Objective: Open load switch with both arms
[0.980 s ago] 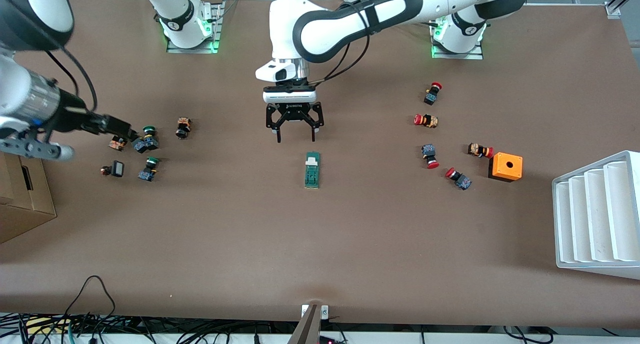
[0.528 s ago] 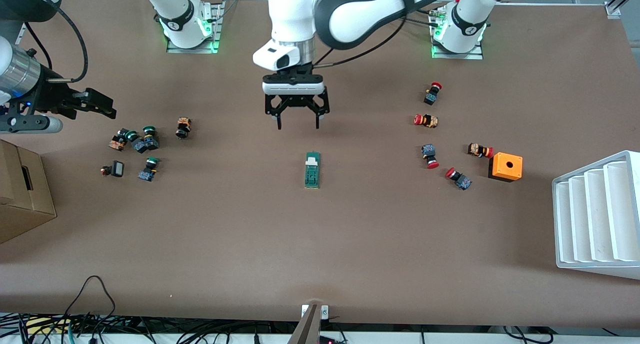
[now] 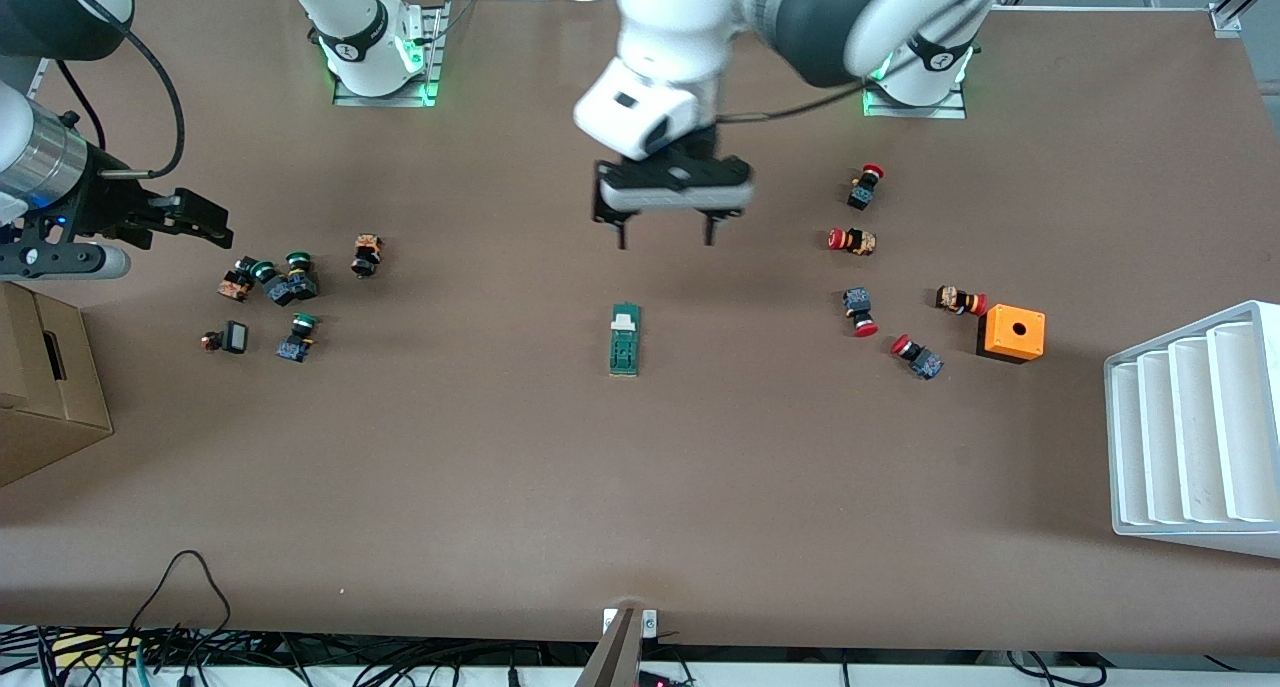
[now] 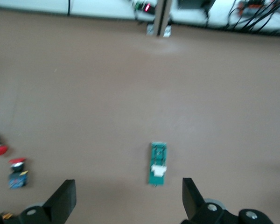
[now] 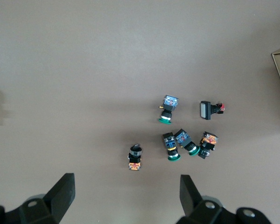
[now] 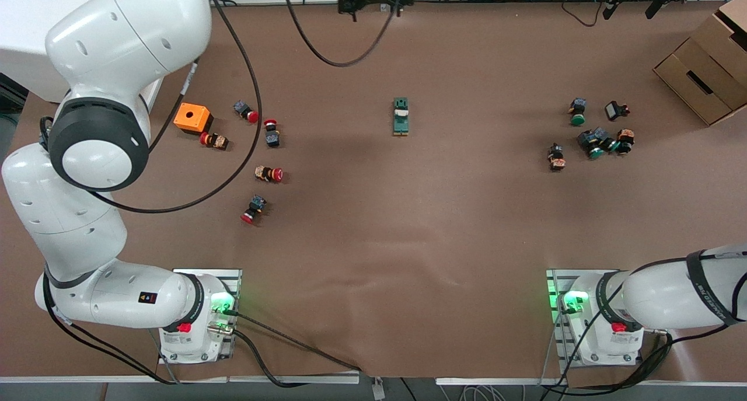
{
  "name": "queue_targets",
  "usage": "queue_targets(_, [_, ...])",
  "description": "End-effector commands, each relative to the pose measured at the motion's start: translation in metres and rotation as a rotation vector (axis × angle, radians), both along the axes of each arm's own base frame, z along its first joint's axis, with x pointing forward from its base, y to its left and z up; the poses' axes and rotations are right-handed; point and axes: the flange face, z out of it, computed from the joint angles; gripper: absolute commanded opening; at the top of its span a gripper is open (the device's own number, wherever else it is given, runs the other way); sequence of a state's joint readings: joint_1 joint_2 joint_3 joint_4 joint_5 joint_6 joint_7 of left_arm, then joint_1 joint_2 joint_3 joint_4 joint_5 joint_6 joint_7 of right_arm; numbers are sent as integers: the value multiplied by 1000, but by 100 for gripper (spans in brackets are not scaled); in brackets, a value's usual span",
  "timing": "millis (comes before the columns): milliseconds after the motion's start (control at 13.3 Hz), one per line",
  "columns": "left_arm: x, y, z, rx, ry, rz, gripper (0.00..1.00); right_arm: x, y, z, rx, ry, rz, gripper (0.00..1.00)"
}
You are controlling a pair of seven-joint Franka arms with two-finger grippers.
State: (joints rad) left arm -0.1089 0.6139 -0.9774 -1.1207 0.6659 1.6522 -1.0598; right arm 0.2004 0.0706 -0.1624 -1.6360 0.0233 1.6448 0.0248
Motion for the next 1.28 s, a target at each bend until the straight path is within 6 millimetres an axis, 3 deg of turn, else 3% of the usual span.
queue_targets(0, [33, 60, 20, 2, 144, -30, 100, 4, 2, 10, -24, -21, -5, 99])
queue_targets(226, [71, 123, 11, -4, 244, -39, 100, 6, 0, 23, -37, -53, -1, 99])
queue_targets(377, [86, 162, 10, 0, 264, 5, 100, 7, 3, 23, -61, -57, 10, 99])
queue_targets(679, [102, 222, -14, 30, 363, 2, 100, 7, 3, 29, -62, -73, 7, 99])
queue_targets(830, [111, 266, -22, -19, 400, 10, 100, 8, 3, 34, -57, -83, 5, 99])
queue_targets(1207, [90, 345, -21, -57, 406, -2, 100, 8, 7, 38, -49, -87, 11, 99])
